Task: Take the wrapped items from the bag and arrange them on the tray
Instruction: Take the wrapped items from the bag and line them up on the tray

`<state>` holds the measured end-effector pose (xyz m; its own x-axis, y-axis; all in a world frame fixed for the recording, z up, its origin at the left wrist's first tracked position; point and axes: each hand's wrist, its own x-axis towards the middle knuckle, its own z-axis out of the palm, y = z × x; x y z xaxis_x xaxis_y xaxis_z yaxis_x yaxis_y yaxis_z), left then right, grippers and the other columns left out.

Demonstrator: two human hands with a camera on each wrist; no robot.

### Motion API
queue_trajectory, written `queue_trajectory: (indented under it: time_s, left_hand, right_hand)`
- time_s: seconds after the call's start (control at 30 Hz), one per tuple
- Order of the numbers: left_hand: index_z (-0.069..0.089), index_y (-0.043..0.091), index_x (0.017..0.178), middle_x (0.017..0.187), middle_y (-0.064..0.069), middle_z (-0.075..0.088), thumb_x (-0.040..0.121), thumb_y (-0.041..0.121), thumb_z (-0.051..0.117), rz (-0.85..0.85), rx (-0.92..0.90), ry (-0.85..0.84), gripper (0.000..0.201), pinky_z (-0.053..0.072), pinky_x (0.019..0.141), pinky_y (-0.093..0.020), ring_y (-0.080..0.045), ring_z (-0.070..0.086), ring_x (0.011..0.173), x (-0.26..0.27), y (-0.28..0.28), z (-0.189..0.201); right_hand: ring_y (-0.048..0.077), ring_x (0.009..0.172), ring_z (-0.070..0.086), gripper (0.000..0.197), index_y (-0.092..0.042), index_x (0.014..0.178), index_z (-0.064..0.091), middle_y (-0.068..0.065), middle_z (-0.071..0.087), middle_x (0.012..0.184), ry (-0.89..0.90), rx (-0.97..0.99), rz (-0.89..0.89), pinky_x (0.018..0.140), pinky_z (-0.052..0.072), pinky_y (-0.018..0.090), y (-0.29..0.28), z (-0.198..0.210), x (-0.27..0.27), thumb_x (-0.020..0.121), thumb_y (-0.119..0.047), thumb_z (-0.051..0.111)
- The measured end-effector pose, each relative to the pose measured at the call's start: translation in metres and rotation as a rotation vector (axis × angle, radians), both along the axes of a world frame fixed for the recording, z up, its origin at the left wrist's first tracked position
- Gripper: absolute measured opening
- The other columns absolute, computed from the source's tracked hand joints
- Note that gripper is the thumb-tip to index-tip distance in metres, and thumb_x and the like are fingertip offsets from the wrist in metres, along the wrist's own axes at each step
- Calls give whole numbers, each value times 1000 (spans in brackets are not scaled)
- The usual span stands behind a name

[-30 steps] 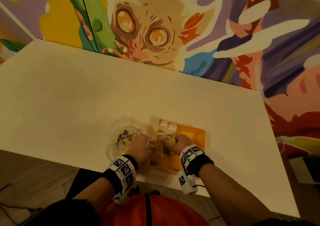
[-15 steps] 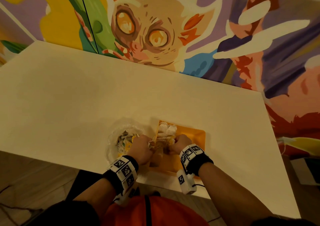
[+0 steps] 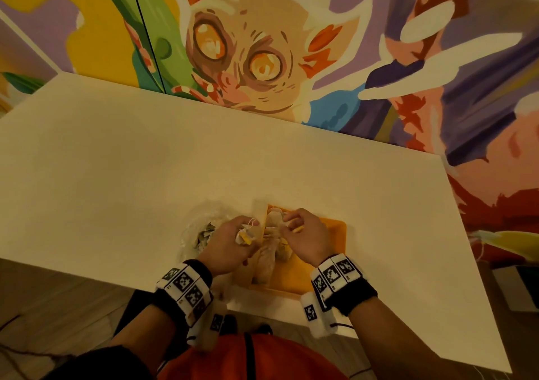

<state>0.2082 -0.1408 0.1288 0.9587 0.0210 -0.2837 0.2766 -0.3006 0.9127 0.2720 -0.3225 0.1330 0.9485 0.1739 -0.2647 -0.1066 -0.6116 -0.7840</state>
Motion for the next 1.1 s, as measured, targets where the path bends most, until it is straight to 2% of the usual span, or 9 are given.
queue_trajectory:
  time_s: [0.1,0.23,0.33,0.43,0.53,0.63,0.7,0.93,1.1]
  left_hand:
    - [56,14,114,79,-12,68,84,6,70,-22,-24,-10,34,55,51,-34,-21,63,56,0,1,1]
    - [57,16,112,81,-6,69,74,9,70,-101,-10,-21,41,56,52,-43,-24,65,59,-1,2,1]
    - [57,17,111,82,-7,70,80,17,75,-156,33,-37,36,55,52,-40,-27,67,61,-2,2,4]
    - [57,13,109,85,-6,69,82,16,75,-156,58,-21,32,54,52,-34,-20,66,60,-3,3,6]
    - [56,14,108,84,-7,69,82,14,75,-174,62,1,32,53,50,-33,-18,65,59,-4,3,7]
    - [54,16,108,81,-8,69,79,11,76,-218,83,5,37,53,50,-37,-28,66,60,-4,1,10]
    - [52,18,111,79,-5,67,79,9,75,-232,102,27,41,51,48,-31,-24,64,56,-3,0,12]
    - [58,12,105,76,-5,68,85,8,68,-293,81,58,23,51,48,-29,-18,64,57,-3,-1,10]
    - [62,14,104,84,-10,70,89,5,65,-204,-40,110,18,56,55,-30,-19,70,68,-5,-2,7]
  right_hand:
    - [9,76,62,23,-22,100,69,-7,64,88,32,243,237,68,51,19,11,16,-12,79,-21,78]
    - [12,75,58,37,-26,115,65,-6,61,105,74,254,384,66,49,16,20,26,-22,81,-23,78]
    - [26,83,59,30,-31,117,65,-2,59,115,73,221,428,74,53,25,23,25,-20,90,-21,68]
    - [23,92,60,24,-35,110,69,-1,59,117,87,211,462,80,55,33,21,19,-18,94,-19,61]
    - [14,86,60,31,-37,105,68,-1,59,113,106,235,456,72,48,26,21,13,-19,96,-11,55]
    - [20,93,61,28,-36,109,68,-3,59,113,82,186,428,81,51,33,23,9,-21,89,-17,68]
    - [23,94,59,29,-31,111,68,-1,58,115,76,134,430,86,51,34,23,8,-22,84,-23,74]
    - [2,78,61,20,-34,78,65,-6,67,92,44,267,342,71,51,19,21,10,-22,82,-18,77]
    - [13,84,65,14,-28,82,63,-6,67,88,17,352,251,75,53,24,13,13,-20,87,-18,72]
